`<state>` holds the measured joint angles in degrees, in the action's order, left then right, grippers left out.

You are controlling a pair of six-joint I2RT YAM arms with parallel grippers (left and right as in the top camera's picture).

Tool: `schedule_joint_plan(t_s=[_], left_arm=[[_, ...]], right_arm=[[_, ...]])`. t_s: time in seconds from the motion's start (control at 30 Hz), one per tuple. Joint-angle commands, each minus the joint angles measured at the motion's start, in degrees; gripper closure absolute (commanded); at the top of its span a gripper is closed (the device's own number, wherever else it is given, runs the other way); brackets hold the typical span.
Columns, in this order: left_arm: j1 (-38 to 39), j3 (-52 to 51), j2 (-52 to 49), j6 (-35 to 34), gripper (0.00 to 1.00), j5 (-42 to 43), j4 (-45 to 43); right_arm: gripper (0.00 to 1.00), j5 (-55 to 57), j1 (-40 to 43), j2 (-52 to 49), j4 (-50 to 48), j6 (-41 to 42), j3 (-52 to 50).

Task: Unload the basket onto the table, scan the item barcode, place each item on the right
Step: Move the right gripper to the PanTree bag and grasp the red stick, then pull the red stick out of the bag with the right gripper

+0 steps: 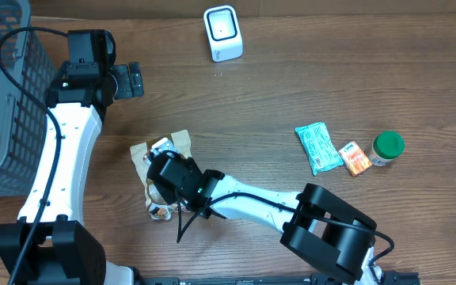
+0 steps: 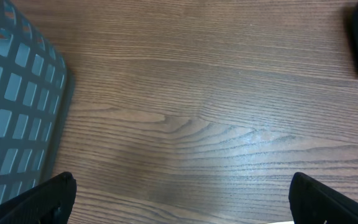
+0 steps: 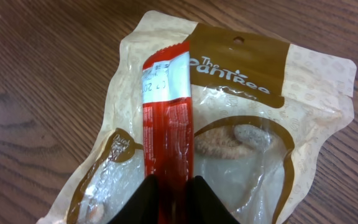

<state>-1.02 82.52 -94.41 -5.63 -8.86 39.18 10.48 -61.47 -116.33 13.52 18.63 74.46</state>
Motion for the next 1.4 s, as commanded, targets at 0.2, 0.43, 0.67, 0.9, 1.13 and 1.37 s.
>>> schedule_joint_plan(t_s=[0.2, 0.43, 0.67, 0.9, 1.13, 1.37], left_arm=[[-0.09, 0.13, 0.02, -0.37, 0.0, -0.68, -0.09], [-0.09, 0.13, 0.02, -0.39, 0.0, -0.68, -0.09], [-0.09, 0.13, 0.02, -0.39, 0.0, -0.68, -0.09], [-0.09, 0.13, 0.02, -0.39, 0.0, -0.68, -0.09], [-0.09, 0.13, 0.02, -0.39, 0.0, -0.68, -0.09], [-0.09, 0.13, 0.02, -0.37, 0.0, -0.68, -0.09]], right_arm=[[0.7, -10.05, 3.08, -0.66, -0.17, 1.31, 0.9], [0.73, -15.78, 6.03, -0.76, 2.08, 1.25, 0.87], [0.82, -18.16, 6.1, -0.76, 2.16, 0.59, 0.9], [0.71, -18.12, 6.12, -0.85, 2.51, 0.59, 0.87], [0.74, -18.16, 6.1, -1.95, 2.64, 0.63, 0.87], [0.96, -18.08, 6.4, -1.53, 2.05, -2.62, 1.07]])
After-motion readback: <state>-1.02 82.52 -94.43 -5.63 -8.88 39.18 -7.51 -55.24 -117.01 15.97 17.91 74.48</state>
